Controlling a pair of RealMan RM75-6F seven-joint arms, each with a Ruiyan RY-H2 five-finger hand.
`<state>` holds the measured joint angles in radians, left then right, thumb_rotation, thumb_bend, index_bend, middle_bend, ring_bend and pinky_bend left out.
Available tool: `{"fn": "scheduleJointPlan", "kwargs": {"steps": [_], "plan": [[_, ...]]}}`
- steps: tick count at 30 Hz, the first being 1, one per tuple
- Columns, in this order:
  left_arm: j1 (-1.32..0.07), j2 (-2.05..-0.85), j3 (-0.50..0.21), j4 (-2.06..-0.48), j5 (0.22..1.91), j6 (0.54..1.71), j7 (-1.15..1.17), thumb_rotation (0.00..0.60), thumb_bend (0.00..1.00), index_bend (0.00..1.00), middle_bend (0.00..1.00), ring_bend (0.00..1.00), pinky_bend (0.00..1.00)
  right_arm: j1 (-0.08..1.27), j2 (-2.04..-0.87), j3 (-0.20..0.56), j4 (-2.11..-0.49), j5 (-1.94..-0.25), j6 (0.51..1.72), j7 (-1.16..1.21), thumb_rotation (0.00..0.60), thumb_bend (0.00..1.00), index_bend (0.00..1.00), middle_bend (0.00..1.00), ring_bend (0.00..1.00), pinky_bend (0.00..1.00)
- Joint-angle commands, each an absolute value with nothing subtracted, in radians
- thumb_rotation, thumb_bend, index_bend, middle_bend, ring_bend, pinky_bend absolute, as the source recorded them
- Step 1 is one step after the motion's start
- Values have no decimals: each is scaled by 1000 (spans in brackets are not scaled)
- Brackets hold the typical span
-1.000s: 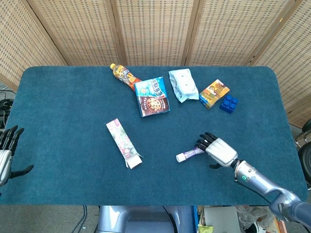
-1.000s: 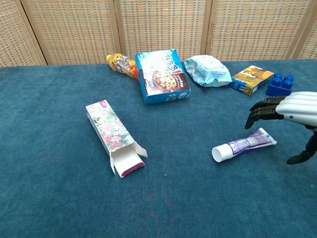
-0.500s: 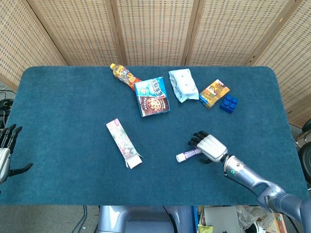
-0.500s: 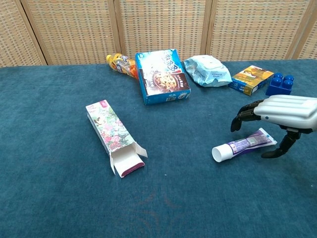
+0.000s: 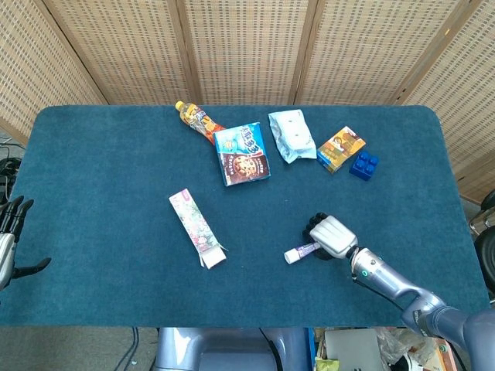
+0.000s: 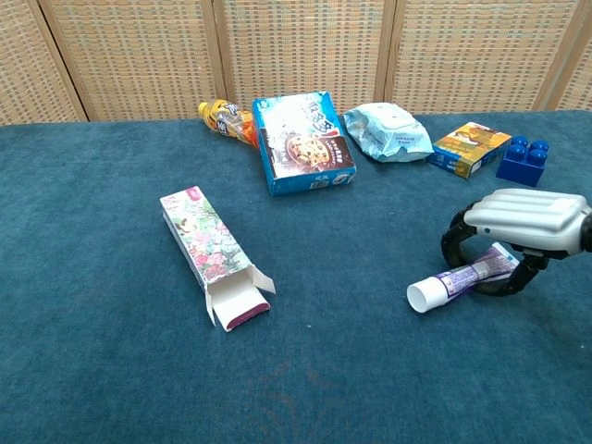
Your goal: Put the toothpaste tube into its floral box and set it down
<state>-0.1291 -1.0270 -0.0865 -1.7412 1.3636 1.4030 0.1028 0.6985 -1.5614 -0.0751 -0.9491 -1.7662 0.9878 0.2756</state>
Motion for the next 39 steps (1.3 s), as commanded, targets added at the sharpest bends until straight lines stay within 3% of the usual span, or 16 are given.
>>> {"fn": "scheduleJointPlan", "kwargs": {"steps": [1, 11, 16, 23, 33, 39], "plan": [[-132, -1029, -86, -1739, 1363, 1400, 106, 600, 123, 0, 0, 0, 0, 693, -1566, -81, -942, -1760, 1003, 293, 600, 450, 596, 566, 387, 307], [-179, -1046, -82, -1678, 1414, 1354, 115, 600, 123, 0, 0, 0, 0, 669, -1496, -72, -1018, -1723, 1061, 327, 600, 465, 628, 597, 411, 308], [-352, -1079, -62, -1417, 1758, 1338, -41, 600, 124, 0, 0, 0, 0, 640, -1390, -42, -1129, -1680, 1112, 287, 600, 474, 628, 597, 412, 308], [-608, -1231, -48, -1038, 2024, 1343, -191, 600, 124, 0, 0, 0, 1, 599, -1293, -25, -1238, -1621, 1129, 211, 600, 476, 628, 595, 412, 308], [-847, -1517, 77, -587, 2154, 1307, -401, 600, 124, 0, 0, 0, 20, 573, -1214, -3, -1337, -1568, 1122, 124, 600, 481, 628, 595, 412, 308], [-900, -1625, 138, -468, 2155, 1272, -451, 600, 124, 0, 0, 0, 56, 568, -1195, 5, -1354, -1551, 1109, 112, 600, 484, 628, 594, 412, 308]]}}
